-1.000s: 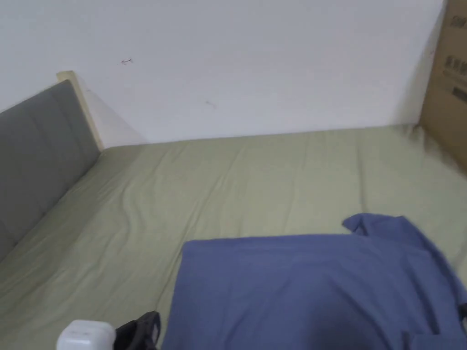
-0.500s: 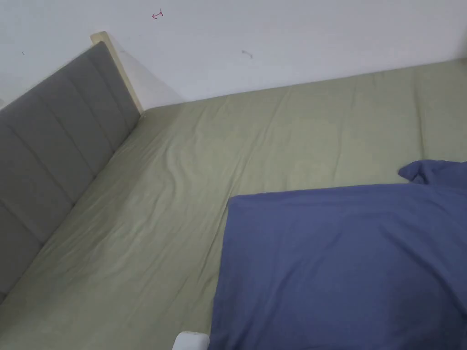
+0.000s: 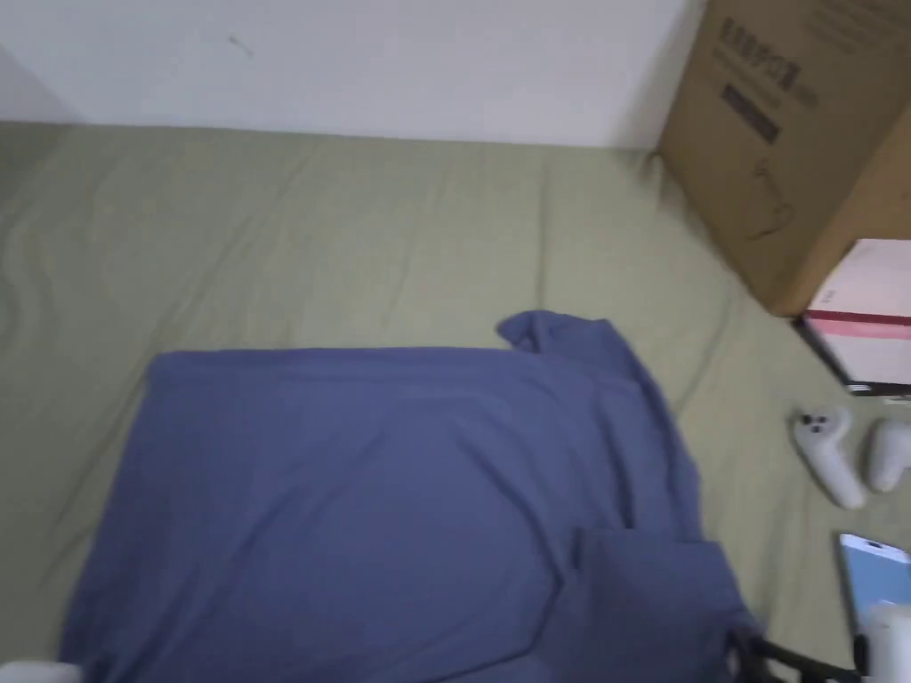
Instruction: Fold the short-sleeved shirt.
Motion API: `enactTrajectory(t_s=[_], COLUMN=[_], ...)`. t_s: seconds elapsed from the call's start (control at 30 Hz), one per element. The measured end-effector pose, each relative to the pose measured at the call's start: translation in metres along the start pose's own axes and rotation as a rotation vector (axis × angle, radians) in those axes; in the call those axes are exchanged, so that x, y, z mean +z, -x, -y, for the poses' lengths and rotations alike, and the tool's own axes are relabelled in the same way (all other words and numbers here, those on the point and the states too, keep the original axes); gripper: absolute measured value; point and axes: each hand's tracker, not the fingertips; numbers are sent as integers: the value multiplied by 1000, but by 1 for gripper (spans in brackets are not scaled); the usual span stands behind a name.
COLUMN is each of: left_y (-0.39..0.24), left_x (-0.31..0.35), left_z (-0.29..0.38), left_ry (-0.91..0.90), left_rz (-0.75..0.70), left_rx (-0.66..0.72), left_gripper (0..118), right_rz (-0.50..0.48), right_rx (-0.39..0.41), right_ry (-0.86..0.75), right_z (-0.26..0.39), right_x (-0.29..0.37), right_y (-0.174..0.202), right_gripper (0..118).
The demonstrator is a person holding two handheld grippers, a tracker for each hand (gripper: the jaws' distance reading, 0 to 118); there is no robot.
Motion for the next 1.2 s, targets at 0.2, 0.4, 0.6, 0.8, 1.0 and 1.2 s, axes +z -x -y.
enactTrajectory(t_s=[0.2,0.4,0.6,0.8,1.0,1.2], left_y=[4,9,10,39,65,71], left_x=[-1,-4,43,70,29,-28], left_z=[-1,0,3,-75,-169,-216], left_ry=[9,5,-171,-344,-347,-321], left_rz=[18,32,62,158,165,153], left_rx=[4,28,43,171,230,268], left_gripper=[4,4,4,4,4,4], right_rz=[-26,-72,-73,-112,-100,-84], right_rx=[-59,16,16,40,30,-32], right_ry=[210,276,107,-31,-20,25], right_z=[21,20,9,-67,-142,-166], right_x=[-80,-100,-62,-63,-142,-215], right_y=[-32,-18,-12,-4,14,29], right_gripper=[97,27,5,5,5,5])
